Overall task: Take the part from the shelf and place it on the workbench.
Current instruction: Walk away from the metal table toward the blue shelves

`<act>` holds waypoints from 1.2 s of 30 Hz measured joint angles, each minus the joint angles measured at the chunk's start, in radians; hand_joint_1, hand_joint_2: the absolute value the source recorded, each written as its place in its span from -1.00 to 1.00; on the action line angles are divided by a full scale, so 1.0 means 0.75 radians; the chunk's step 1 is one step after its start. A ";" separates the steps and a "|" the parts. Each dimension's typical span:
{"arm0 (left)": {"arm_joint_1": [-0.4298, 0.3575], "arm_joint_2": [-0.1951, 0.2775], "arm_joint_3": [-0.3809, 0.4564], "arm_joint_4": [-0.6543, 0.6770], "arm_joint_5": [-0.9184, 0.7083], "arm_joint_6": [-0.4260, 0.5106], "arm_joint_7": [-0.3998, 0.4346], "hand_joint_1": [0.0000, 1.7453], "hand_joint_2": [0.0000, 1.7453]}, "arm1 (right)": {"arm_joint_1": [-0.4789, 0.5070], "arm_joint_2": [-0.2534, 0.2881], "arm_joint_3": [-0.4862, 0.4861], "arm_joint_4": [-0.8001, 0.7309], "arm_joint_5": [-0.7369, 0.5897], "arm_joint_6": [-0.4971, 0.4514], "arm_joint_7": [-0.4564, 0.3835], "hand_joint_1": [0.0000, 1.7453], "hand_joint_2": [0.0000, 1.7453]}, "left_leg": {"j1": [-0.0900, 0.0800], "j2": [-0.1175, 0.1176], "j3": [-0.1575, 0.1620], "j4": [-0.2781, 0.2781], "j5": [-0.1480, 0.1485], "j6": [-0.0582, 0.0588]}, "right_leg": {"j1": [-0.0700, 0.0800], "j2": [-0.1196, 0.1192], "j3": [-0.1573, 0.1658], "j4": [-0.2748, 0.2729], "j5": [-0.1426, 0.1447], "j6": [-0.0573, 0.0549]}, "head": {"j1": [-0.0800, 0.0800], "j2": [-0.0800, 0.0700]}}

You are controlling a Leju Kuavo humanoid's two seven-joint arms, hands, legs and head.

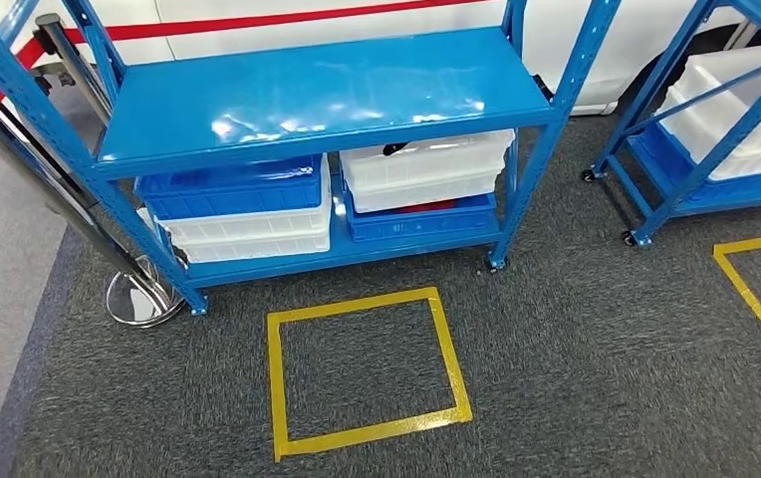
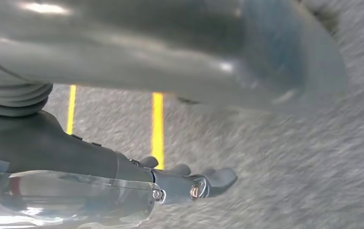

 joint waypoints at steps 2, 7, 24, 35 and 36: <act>-0.007 0.000 0.000 0.000 -0.001 0.000 -0.002 -1.00 -1.00 | -0.004 0.000 -0.001 -0.001 0.000 0.000 -0.001 -1.00 -1.00 | 0.001 -0.003 0.056 -0.009 -0.046 0.014 | 0.001 0.000 -0.156 0.183 -0.036 0.003 | 0.000 0.000; 0.007 -0.009 0.000 0.000 -0.002 0.000 -0.003 -1.00 -1.00 | 0.022 -0.004 -0.016 0.000 -0.002 0.000 0.001 -1.00 -1.00 | 0.000 -0.035 0.229 -0.015 -0.185 0.019 | 0.022 0.001 -0.410 0.124 -0.201 -0.011 | 0.001 0.000; 0.011 -0.013 0.001 0.001 -0.002 -0.008 -0.015 -1.00 -1.00 | 0.035 -0.010 -0.031 0.005 0.001 -0.001 -0.002 -1.00 -1.00 | 0.047 0.014 -0.067 0.079 -0.155 -0.082 | -0.005 0.014 0.036 -0.261 -0.003 -0.024 | -0.017 0.000; -0.026 -0.012 0.002 0.001 -0.006 -0.001 -0.019 -1.00 -1.00 | -0.015 -0.006 -0.031 -0.007 0.019 -0.004 -0.056 -1.00 -1.00 | 0.022 0.010 -0.013 -0.022 0.041 0.005 | -0.008 0.007 -0.100 0.085 -0.238 0.027 | -0.010 0.000; -0.019 -0.013 0.002 0.001 -0.006 0.002 -0.017 -1.00 -1.00 | -0.007 -0.007 -0.032 -0.007 0.023 -0.009 -0.074 -1.00 -1.00 | 0.019 0.007 -0.010 -0.021 0.038 0.006 | -0.004 0.007 -0.130 0.095 -0.206 0.024 | -0.010 0.000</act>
